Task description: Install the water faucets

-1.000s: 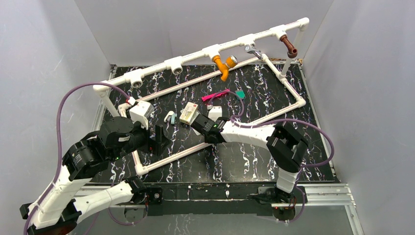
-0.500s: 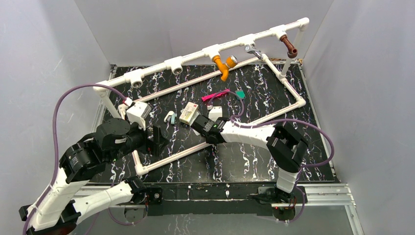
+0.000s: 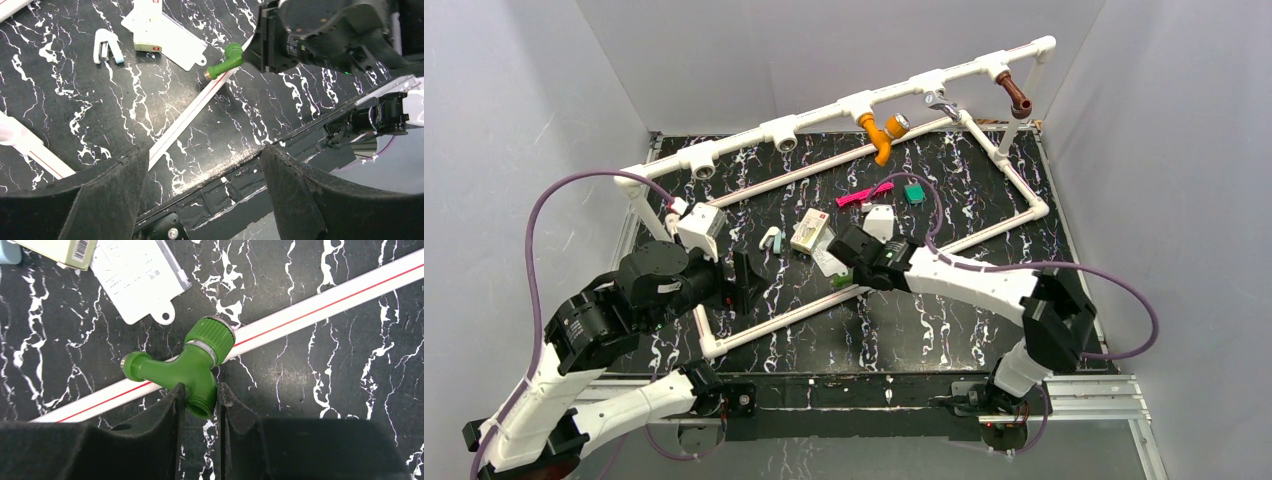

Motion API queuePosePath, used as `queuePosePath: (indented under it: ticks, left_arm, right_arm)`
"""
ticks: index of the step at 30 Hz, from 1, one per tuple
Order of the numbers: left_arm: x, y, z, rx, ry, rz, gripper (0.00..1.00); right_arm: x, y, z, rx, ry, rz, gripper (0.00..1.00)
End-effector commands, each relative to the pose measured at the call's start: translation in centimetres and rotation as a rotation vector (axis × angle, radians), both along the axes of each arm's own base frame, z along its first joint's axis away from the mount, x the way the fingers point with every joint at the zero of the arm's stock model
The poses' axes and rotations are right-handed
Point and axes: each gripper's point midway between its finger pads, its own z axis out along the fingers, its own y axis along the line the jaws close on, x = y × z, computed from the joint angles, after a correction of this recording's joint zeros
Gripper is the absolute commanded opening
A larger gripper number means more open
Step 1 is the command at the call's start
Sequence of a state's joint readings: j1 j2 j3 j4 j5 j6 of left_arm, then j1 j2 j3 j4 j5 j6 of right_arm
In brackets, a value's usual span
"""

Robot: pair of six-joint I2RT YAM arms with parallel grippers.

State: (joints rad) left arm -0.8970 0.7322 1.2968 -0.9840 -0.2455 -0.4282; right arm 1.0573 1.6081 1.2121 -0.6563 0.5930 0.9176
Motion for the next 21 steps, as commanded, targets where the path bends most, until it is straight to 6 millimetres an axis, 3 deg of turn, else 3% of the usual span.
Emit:
queuePosePath:
  ticks: [1, 12, 21]
  left_arm:
    - [0.7, 0.3, 0.7, -0.028, -0.012, 0.069, 0.80]
    - [0.7, -1.4, -1.2, -0.095, 0.078, 0.097, 0.79]
    - [-0.5, -3.5, -4.2, -0.239, 0.233, 0.117, 0.79]
  right_arm:
    - [-0.7, -0.7, 1.9, 0.048, -0.048, -0.001, 0.01]
    - [-2.8, -1.0, 5.8, 0.221, -0.108, 0.081, 0.01]
    - [-5.1, 1.0, 10.1, 0.394, -0.147, 0.184, 0.01]
